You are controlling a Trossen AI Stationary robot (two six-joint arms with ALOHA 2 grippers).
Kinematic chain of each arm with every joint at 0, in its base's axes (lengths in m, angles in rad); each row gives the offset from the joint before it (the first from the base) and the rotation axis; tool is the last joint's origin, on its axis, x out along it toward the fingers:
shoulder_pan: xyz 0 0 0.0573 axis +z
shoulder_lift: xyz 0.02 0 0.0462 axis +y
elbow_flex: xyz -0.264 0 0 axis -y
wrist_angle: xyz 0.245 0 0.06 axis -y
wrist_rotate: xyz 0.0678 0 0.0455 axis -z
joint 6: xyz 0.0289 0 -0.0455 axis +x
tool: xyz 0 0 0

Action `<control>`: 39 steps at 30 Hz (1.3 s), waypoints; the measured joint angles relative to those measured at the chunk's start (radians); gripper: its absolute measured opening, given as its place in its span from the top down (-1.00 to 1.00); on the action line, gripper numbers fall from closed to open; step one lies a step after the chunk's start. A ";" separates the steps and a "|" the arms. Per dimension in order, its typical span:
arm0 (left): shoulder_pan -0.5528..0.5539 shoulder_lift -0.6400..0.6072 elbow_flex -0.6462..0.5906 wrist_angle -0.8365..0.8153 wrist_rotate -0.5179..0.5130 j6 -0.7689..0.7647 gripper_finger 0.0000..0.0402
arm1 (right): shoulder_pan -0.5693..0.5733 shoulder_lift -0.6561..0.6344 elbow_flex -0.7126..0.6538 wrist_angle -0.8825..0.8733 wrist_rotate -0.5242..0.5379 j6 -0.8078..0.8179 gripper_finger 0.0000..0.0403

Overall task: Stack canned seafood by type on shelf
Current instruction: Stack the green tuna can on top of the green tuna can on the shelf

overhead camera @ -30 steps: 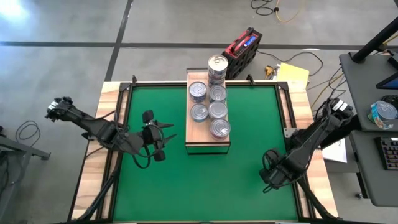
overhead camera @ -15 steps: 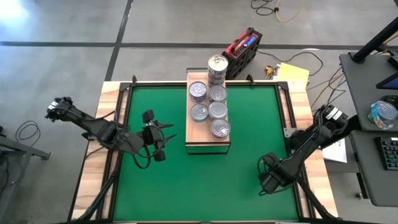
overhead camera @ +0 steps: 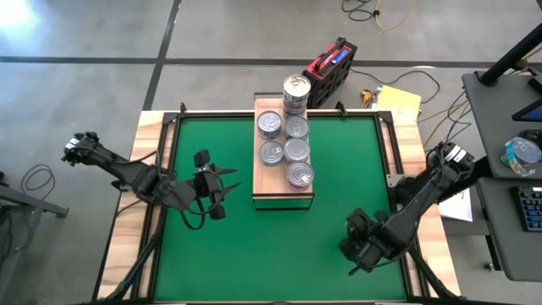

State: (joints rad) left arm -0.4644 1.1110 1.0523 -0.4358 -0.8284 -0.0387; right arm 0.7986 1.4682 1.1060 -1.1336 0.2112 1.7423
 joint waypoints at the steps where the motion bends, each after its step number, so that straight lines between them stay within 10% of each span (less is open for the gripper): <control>1: 0.000 0.000 0.000 0.000 0.000 0.000 0.24 | 0.000 0.000 0.021 -0.061 -0.005 0.019 0.95; 6: 0.000 0.000 0.000 0.000 0.015 -0.018 0.24 | 0.019 0.005 0.059 -0.259 -0.092 0.110 0.95; 39: 0.000 0.000 -0.002 -0.010 0.045 -0.049 0.24 | 0.045 0.058 -0.145 0.158 -0.203 0.129 0.95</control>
State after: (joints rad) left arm -0.4648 1.1114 1.0504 -0.4458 -0.7834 -0.0879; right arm 0.8439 1.5262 0.9611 -0.9757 0.0079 1.8709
